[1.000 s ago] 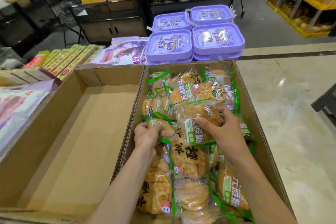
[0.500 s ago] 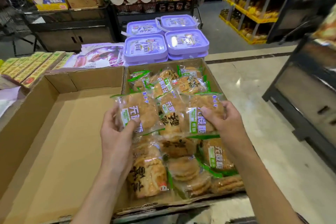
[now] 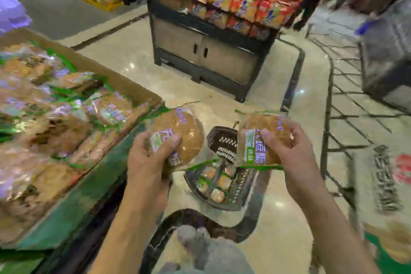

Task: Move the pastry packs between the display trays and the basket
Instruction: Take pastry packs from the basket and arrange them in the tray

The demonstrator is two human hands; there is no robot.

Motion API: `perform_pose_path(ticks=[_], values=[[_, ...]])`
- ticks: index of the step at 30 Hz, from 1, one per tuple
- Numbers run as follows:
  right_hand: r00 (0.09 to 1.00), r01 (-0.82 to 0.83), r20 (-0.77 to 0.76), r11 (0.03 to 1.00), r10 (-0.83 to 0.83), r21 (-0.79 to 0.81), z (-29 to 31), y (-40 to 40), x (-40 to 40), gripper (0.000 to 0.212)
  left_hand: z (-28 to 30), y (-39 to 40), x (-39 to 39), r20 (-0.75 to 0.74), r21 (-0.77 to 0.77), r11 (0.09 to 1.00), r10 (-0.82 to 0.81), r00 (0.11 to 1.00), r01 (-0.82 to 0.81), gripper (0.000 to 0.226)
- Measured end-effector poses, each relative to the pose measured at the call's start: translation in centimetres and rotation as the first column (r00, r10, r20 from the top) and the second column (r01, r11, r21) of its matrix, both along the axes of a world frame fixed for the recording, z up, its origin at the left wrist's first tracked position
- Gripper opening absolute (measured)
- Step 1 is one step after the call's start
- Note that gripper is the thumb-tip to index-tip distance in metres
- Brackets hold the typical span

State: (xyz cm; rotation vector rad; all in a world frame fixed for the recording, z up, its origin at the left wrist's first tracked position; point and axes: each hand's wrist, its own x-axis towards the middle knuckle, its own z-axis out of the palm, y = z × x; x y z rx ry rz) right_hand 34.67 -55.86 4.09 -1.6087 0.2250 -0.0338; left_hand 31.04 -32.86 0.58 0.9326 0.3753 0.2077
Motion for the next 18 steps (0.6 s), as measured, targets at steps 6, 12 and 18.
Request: perform_pose_path(ticks=[6, 12, 18], values=[[0.97, 0.231, -0.091, 0.972, -0.225, 0.055, -3.8, -12.7, -4.1, 0.045, -3.0, -12.2, 2.5, -0.13, 0.033, 0.973, -0.221, 0.967, 0.227, 0.056], [0.945, 0.244, -0.238, 0.969, -0.226, 0.049, -9.3, -25.3, -3.2, 0.032, -7.8, -24.8, 5.3, -0.284, 0.024, 0.951, -0.289, 0.914, 0.308, 0.045], [0.938, 0.047, -0.345, 0.999, -0.035, 0.026, -11.6, -34.2, 1.7, 0.032, -10.8, -34.1, 5.8, -0.389, 0.066, 0.995, -0.039, 0.92, 0.07, 0.045]])
